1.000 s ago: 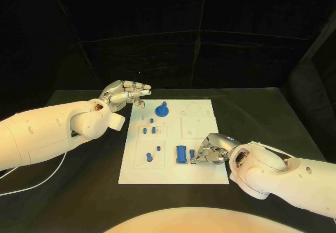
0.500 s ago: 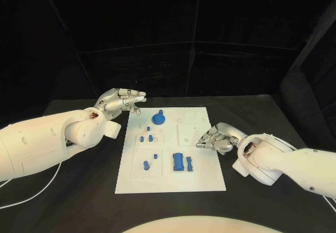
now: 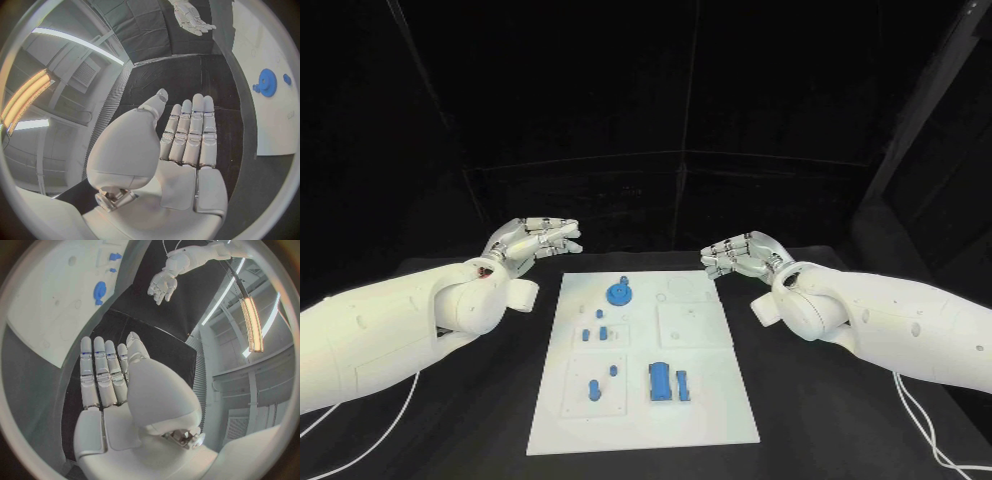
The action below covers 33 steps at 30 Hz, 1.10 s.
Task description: Assemble the parts on the task board
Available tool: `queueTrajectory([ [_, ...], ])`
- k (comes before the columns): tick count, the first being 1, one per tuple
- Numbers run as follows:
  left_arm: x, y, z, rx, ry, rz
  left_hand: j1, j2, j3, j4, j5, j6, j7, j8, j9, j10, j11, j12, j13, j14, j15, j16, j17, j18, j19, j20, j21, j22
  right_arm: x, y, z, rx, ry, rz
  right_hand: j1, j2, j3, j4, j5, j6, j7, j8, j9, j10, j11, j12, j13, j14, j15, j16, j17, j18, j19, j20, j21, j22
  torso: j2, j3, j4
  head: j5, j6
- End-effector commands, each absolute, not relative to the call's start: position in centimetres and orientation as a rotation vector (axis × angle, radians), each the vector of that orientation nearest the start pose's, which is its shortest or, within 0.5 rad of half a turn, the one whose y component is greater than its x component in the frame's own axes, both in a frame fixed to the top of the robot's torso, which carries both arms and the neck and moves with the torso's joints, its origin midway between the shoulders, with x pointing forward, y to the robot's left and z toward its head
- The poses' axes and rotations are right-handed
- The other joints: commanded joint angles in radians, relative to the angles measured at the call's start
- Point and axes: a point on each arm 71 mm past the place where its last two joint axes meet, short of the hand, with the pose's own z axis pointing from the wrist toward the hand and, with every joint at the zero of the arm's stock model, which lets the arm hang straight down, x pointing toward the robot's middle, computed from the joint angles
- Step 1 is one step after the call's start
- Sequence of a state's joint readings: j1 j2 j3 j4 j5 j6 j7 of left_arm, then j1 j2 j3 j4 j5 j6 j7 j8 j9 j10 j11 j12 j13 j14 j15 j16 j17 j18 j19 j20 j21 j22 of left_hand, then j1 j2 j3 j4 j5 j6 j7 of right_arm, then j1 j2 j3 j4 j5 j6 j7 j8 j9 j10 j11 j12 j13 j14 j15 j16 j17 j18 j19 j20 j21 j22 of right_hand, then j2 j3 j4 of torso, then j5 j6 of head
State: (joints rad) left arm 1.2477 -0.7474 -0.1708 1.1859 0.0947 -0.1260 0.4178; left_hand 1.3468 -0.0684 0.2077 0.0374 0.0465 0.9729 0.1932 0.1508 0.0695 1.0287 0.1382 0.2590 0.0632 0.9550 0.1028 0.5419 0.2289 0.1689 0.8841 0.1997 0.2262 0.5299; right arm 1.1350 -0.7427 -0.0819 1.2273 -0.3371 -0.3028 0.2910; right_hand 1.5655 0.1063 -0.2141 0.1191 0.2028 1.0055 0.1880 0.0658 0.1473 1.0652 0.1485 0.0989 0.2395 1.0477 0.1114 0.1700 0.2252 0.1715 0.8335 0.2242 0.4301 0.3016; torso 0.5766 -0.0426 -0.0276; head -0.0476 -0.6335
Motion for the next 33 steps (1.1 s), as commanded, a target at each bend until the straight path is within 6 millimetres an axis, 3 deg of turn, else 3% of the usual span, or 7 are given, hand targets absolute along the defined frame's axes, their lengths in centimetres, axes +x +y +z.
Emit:
queueTrajectory([
  [1,54.5,26.5,-21.8,-1.200,1.359,-1.467,0.015,0.009,-0.010,0.002,0.005,-0.013,-0.004,-0.015,-0.004,-0.016,0.015,-0.035,-0.002,-0.061,0.031,-0.118,-0.052,-0.006,-0.090,0.030,-0.085,-0.063,53.0,-24.0,-24.2,0.920,1.524,1.360,-0.015,0.010,0.005,-0.020,-0.010,-0.005,0.009,-0.002,-0.025,0.011,0.002,-0.016,-0.061,0.009,0.012,-0.042,-0.045,0.013,0.020,0.008,-0.054,-0.040,-0.018,0.0000,-0.0006,0.005,0.016],
  [10,55.7,25.9,-23.0,-1.218,1.304,-1.420,0.035,0.029,-0.052,0.007,0.002,-0.013,-0.042,-0.066,-0.004,-0.043,0.053,-0.142,-0.001,-0.041,0.061,-0.297,-0.134,0.016,-0.162,0.084,-0.162,-0.185,55.1,-22.4,-24.5,0.902,1.481,1.384,-0.062,0.022,0.016,-0.067,-0.015,-0.012,0.013,-0.003,-0.070,0.011,0.010,-0.033,-0.157,0.035,0.017,-0.104,-0.125,0.012,0.075,0.014,-0.144,-0.110,-0.028,0.0070,0.0044,0.015,0.050],
  [11,55.5,25.8,-23.2,-1.211,1.368,-1.417,-0.384,0.068,-0.096,-0.037,-0.047,-0.302,-0.084,-0.151,-0.069,-0.338,-0.007,-0.173,-0.063,-0.319,0.012,-0.365,-0.229,-0.050,-0.381,-0.003,-0.226,-0.286,54.9,-22.7,-24.9,0.905,1.523,1.295,-0.506,-0.014,0.075,-0.119,-0.068,-0.308,-0.050,-0.066,-0.147,-0.311,-0.041,-0.099,-0.239,-0.293,-0.023,-0.170,-0.153,-0.052,-0.203,-0.058,-0.227,-0.166,-0.025,0.0042,0.0007,0.013,0.040],
  [21,53.8,24.2,-23.7,-1.221,1.344,-1.374,-0.703,0.068,-0.134,-0.037,-0.047,-0.525,-0.123,-0.151,-0.069,-0.569,-0.049,-0.259,-0.063,-0.528,-0.027,-0.429,-0.229,-0.076,-0.547,-0.067,-0.226,-0.371,53.1,-21.7,-24.6,0.978,1.433,1.301,-0.854,-0.106,0.120,-0.119,-0.114,-0.535,-0.092,-0.066,-0.147,-0.556,-0.074,-0.099,-0.239,-0.535,-0.111,-0.170,-0.225,-0.075,-0.403,-0.112,-0.296,-0.212,-0.032,0.0422,0.0273,0.047,0.034],
  [24,52.7,23.3,-23.8,-1.223,1.329,-1.349,-0.769,0.068,-0.208,-0.037,-0.047,-0.571,-0.193,-0.151,-0.069,-0.616,-0.058,-0.259,-0.063,-0.572,-0.103,-0.441,-0.229,-0.077,-0.582,-0.081,-0.226,-0.387,52.0,-21.2,-24.3,1.022,1.384,1.297,-0.919,-0.106,0.129,-0.119,-0.122,-0.578,-0.101,-0.066,-0.147,-0.602,-0.149,-0.099,-0.239,-0.582,-0.111,-0.170,-0.225,-0.080,-0.442,-0.122,-0.308,-0.220,-0.032,0.0426,0.0276,0.048,0.034],
  [31,49.4,21.0,-23.5,-1.221,1.277,-1.285,-0.909,0.068,-0.208,-0.037,-0.047,-0.669,-0.193,-0.151,-0.069,-0.716,-0.138,-0.259,-0.063,-0.665,-0.103,-0.466,-0.229,-0.099,-0.655,-0.110,-0.226,-0.422,48.7,-19.9,-23.3,1.135,1.275,1.266,-1.073,-0.106,0.214,-0.119,-0.203,-0.679,-0.188,-0.066,-0.147,-0.712,-0.149,-0.099,-0.239,-0.692,-0.111,-0.170,-0.225,-0.095,-0.535,-0.146,-0.337,-0.302,-0.032,0.0426,0.0276,0.048,0.034],
  [33,48.6,20.5,-23.3,-1.218,1.262,-1.270,-0.944,0.068,-0.208,-0.037,-0.047,-0.693,-0.193,-0.151,-0.069,-0.741,-0.138,-0.259,-0.063,-0.688,-0.103,-0.472,-0.229,-0.169,-0.674,-0.117,-0.226,-0.431,47.9,-19.7,-23.0,1.158,1.255,1.256,-1.111,-0.106,0.214,-0.119,-0.203,-0.705,-0.188,-0.066,-0.147,-0.740,-0.149,-0.099,-0.239,-0.720,-0.111,-0.170,-0.225,-0.101,-0.559,-0.152,-0.344,-0.302,-0.032,0.0426,0.0276,0.048,0.034],
])
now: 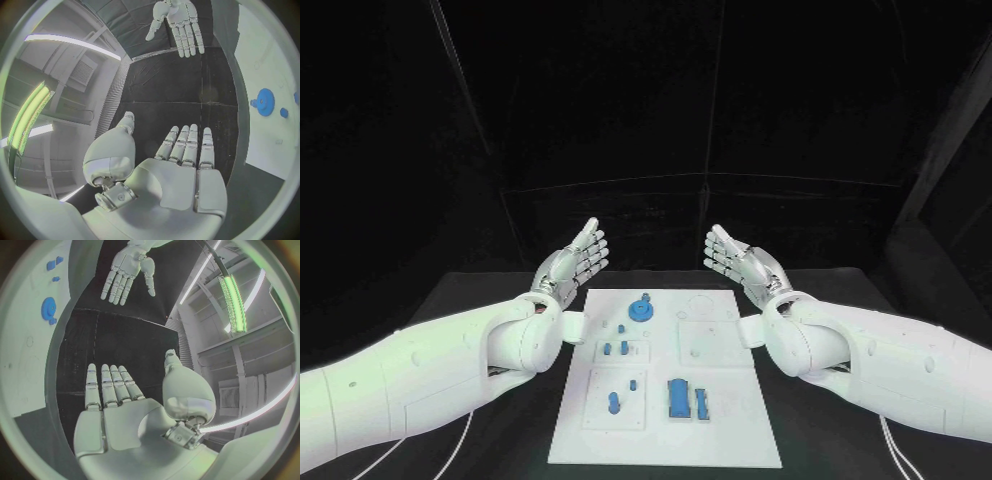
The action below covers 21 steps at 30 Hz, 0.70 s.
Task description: Assemble the parts on the task board
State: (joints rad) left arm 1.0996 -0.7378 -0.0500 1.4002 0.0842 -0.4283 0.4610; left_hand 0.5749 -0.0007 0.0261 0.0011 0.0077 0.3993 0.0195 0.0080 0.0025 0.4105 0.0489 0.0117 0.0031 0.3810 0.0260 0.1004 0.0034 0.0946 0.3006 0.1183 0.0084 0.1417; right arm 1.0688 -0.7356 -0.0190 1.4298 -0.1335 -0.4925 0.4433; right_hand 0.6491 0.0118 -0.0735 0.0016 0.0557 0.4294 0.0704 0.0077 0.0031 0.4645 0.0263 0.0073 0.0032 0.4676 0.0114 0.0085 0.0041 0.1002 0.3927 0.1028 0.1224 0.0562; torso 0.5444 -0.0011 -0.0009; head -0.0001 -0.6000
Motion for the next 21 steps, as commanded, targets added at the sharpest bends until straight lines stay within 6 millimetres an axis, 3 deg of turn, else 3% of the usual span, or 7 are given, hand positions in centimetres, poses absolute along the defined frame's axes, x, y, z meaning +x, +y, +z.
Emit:
queueTrajectory([
  [1,48.2,20.3,-23.2,-1.217,1.256,-1.263,-0.188,0.001,-0.026,-0.001,-0.008,-0.130,-0.019,-0.008,-0.003,-0.134,-0.049,-0.012,-0.003,-0.125,-0.026,-0.100,-0.003,-0.095,-0.099,-0.039,-0.008,-0.046,47.6,-19.6,-22.9,1.168,1.248,1.251,-0.211,-0.012,0.074,-0.002,-0.056,-0.140,-0.070,-0.008,-0.003,-0.151,-0.026,-0.007,-0.003,-0.152,-0.011,-0.008,-0.004,-0.030,-0.127,-0.103,-0.039,-0.056,0.000,0.0011,0.0009,0.000,0.000],
  [4,47.3,19.8,-22.9,-1.214,1.238,-1.247,-0.231,0.001,-0.026,-0.001,-0.008,-0.160,-0.019,-0.008,-0.003,-0.165,-0.049,-0.012,-0.003,-0.153,-0.026,-0.100,-0.003,-0.095,-0.121,-0.048,-0.008,-0.057,46.8,-19.4,-22.6,1.191,1.230,1.239,-0.262,-0.012,0.074,-0.002,-0.056,-0.174,-0.070,-0.008,-0.003,-0.187,-0.026,-0.007,-0.003,-0.189,-0.011,-0.008,-0.004,-0.030,-0.157,-0.103,-0.049,-0.056,0.000,0.0011,0.0009,0.000,0.000],
  [5,47.0,19.7,-22.8,-1.213,1.234,-1.243,-0.245,0.001,-0.026,-0.001,-0.008,-0.170,-0.019,-0.008,-0.003,-0.175,-0.049,-0.012,-0.003,-0.162,-0.026,-0.100,-0.003,-0.095,-0.128,-0.118,-0.008,-0.060,46.6,-19.4,-22.6,1.197,1.226,1.236,-0.269,-0.012,0.074,-0.002,-0.056,-0.179,-0.070,-0.008,-0.003,-0.193,-0.026,-0.007,-0.003,-0.194,-0.011,-0.008,-0.004,-0.100,-0.161,-0.103,-0.050,-0.056,0.000,0.0011,0.0009,0.000,0.000],
  [6,46.8,19.5,-22.7,-1.212,1.230,-1.239,-0.255,0.001,-0.026,-0.001,-0.008,-0.177,-0.019,-0.008,-0.003,-0.183,-0.049,-0.012,-0.003,-0.169,-0.026,-0.100,-0.003,-0.095,-0.133,-0.118,-0.008,-0.063,46.4,-19.3,-22.5,1.201,1.223,1.233,-0.287,-0.012,0.074,-0.002,-0.056,-0.190,-0.070,-0.008,-0.003,-0.205,-0.026,-0.007,-0.003,-0.207,-0.011,-0.008,-0.004,-0.100,-0.172,-0.103,-0.122,-0.056,0.000,0.0011,0.0009,0.000,0.000],
  [8,46.4,19.3,-22.5,-1.210,1.222,-1.232,-0.285,0.001,-0.026,-0.001,-0.008,-0.197,-0.019,-0.008,-0.003,-0.204,-0.049,-0.012,-0.003,-0.189,-0.026,-0.100,-0.003,-0.095,-0.150,-0.118,-0.008,-0.070,46.2,-19.3,-22.4,1.208,1.218,1.229,-0.321,-0.012,0.074,-0.002,-0.056,-0.213,-0.070,-0.008,-0.003,-0.229,-0.026,-0.007,-0.003,-0.231,-0.011,-0.008,-0.004,-0.100,-0.193,-0.103,-0.122,-0.056,0.000,0.0011,0.0009,0.000,0.000],
  [9,46.3,19.3,-22.5,-1.209,1.220,-1.231,-0.297,0.001,-0.026,-0.001,-0.008,-0.206,-0.019,-0.008,-0.003,-0.212,-0.049,-0.012,-0.003,-0.197,-0.026,-0.100,-0.003,-0.095,-0.157,-0.118,-0.008,-0.142,46.2,-19.2,-22.4,1.209,1.218,1.229,-0.335,-0.012,0.074,-0.002,-0.056,-0.222,-0.070,-0.008,-0.003,-0.239,-0.026,-0.007,-0.003,-0.241,-0.011,-0.008,-0.004,-0.100,-0.202,-0.103,-0.122,-0.056,0.000,0.0011,0.0009,0.000,0.000],
  [21,46.2,19.2,-22.4,-1.209,1.218,-1.229,-0.406,0.001,-0.026,-0.001,-0.008,-0.282,-0.019,-0.008,-0.003,-0.291,-0.049,-0.012,-0.003,-0.269,-0.026,-0.100,-0.003,-0.095,-0.210,-0.118,-0.008,-0.142,46.2,-19.2,-22.4,1.209,1.218,1.229,-0.456,-0.012,0.074,-0.002,-0.056,-0.302,-0.070,-0.008,-0.003,-0.326,-0.026,-0.007,-0.003,-0.328,-0.011,-0.008,-0.004,-0.100,-0.275,-0.103,-0.122,-0.056,0.000,0.0011,0.0009,0.000,0.000],
])
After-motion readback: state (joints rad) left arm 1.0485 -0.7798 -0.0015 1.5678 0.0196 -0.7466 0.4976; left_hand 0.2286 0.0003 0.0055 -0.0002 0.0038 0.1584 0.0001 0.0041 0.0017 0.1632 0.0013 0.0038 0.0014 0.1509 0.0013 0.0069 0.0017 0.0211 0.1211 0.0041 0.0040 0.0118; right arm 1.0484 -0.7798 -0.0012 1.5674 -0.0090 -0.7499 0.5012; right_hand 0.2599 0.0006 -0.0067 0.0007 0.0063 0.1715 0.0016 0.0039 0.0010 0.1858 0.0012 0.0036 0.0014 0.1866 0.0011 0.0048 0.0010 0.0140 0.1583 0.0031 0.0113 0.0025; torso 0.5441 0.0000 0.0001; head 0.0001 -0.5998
